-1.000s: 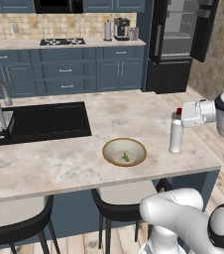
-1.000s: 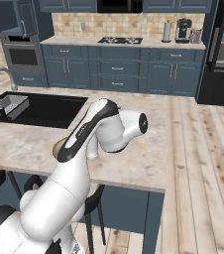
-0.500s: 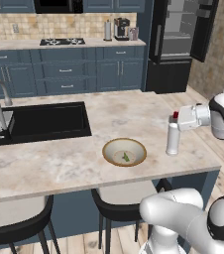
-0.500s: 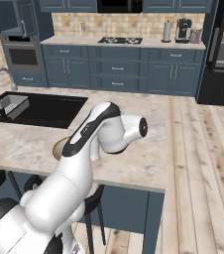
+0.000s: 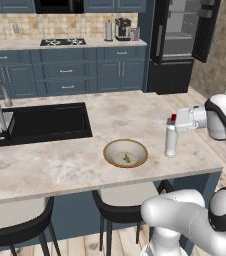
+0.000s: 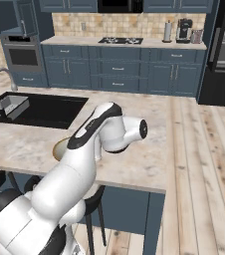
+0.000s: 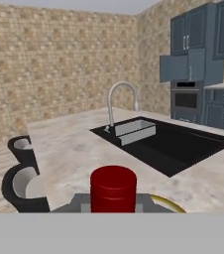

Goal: There is a bowl on the dining counter. Grab a lemon wedge from the fridge and place it in the bowl. Then get the liquor bottle and glass cup from the cabinet and place them next to the bowl.

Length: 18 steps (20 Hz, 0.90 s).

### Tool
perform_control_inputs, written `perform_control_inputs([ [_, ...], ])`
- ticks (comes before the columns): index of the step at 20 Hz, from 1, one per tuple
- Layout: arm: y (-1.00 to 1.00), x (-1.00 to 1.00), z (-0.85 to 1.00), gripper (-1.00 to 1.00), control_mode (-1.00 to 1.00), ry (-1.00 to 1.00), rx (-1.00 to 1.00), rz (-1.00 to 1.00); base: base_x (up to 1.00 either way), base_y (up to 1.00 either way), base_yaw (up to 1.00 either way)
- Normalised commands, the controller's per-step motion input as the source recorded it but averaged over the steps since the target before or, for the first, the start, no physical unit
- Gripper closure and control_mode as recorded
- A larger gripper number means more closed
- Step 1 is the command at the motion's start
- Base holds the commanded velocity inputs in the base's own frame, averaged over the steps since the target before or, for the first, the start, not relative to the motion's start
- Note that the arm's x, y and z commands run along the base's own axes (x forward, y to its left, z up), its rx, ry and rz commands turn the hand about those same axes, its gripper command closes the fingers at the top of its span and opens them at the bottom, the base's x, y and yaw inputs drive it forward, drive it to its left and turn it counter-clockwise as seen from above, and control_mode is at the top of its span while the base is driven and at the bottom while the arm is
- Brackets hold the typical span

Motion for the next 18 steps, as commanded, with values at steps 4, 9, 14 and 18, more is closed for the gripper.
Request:
perform_control_inputs([
  [4,0.0,0.2,-0.15,1.0,-1.0,0.0,0.0,0.0,0.0,0.0,0.0],
  [9,0.0,0.22,-0.14,1.0,-1.0,0.0,0.0,0.0,0.0,0.0,0.0],
  [14,0.0,0.22,-0.16,1.0,-1.0,0.0,0.0,0.0,0.0,0.0,0.0],
  [18,0.0,0.2,-0.2,1.0,-1.0,0.0,0.0,0.0,0.0,0.0,0.0],
])
